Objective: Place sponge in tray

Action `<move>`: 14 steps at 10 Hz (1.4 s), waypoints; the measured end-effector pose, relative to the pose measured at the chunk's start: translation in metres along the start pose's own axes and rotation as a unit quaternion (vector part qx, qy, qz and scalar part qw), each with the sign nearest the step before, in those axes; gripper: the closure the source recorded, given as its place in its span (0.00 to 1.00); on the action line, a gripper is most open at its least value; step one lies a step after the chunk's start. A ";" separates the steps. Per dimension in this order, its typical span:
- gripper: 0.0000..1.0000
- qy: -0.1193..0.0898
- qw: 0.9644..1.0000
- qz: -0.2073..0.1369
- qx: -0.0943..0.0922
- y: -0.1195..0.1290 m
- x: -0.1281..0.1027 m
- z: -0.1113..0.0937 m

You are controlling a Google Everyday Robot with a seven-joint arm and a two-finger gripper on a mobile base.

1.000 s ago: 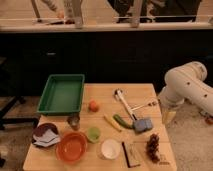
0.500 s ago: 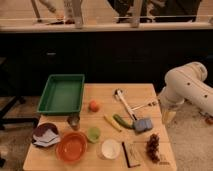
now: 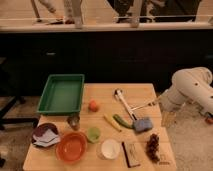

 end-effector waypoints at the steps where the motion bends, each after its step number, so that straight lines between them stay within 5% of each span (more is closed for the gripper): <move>1: 0.20 0.004 1.000 -0.009 -0.006 0.000 -0.002 0.005; 14: 0.20 0.020 0.994 -0.097 -0.042 -0.005 -0.027 0.066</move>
